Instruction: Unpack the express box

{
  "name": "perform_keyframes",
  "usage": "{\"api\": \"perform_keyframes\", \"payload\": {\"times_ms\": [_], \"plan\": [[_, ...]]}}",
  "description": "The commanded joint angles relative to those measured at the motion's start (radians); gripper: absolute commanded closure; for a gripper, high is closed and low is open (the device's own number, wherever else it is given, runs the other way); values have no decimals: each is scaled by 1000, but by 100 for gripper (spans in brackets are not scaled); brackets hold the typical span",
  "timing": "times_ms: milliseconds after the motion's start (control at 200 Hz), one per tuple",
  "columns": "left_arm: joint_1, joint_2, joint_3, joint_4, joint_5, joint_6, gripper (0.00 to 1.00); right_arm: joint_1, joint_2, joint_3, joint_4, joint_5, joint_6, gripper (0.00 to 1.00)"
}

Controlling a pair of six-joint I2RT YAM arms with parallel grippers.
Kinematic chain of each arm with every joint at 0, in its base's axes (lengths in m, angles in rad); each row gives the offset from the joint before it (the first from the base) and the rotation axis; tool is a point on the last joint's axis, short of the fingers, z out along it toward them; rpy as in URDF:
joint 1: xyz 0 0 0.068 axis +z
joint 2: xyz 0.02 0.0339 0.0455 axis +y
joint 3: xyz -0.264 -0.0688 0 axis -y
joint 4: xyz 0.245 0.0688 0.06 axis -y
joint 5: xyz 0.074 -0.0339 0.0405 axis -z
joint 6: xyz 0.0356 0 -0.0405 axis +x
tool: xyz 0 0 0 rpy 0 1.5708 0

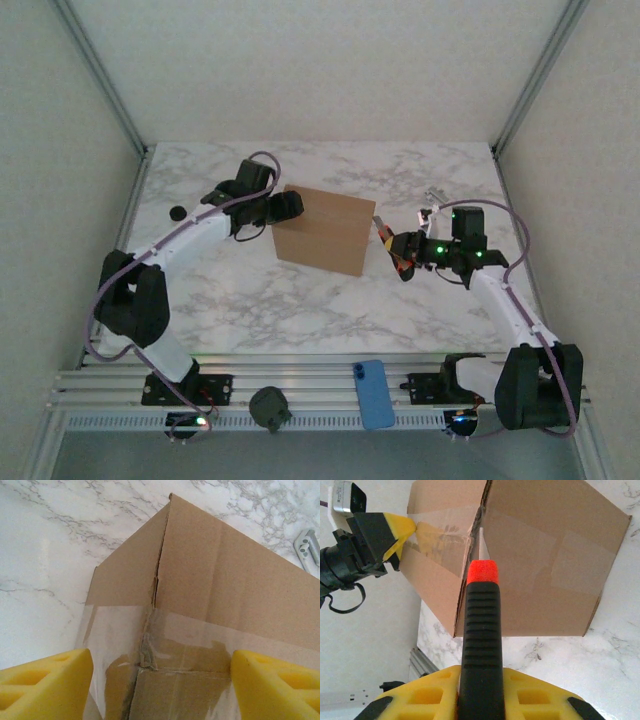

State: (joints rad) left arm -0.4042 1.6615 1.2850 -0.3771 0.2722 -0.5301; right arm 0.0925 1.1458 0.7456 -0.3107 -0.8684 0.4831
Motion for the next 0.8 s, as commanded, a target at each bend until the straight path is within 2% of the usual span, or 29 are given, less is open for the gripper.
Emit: {"api": "perform_keyframes", "payload": {"times_ms": [0,401,796], "plan": [[-1,21,-55,-74,-34,-16,29,14,-27,-19,-34,-53,4,100],[-1,20,-61,-76,-56,-30,29,33,-110,-71,15,-53,99,100],[-1,11,-70,-72,-60,-34,29,62,-113,-91,26,-37,123,100]]}}
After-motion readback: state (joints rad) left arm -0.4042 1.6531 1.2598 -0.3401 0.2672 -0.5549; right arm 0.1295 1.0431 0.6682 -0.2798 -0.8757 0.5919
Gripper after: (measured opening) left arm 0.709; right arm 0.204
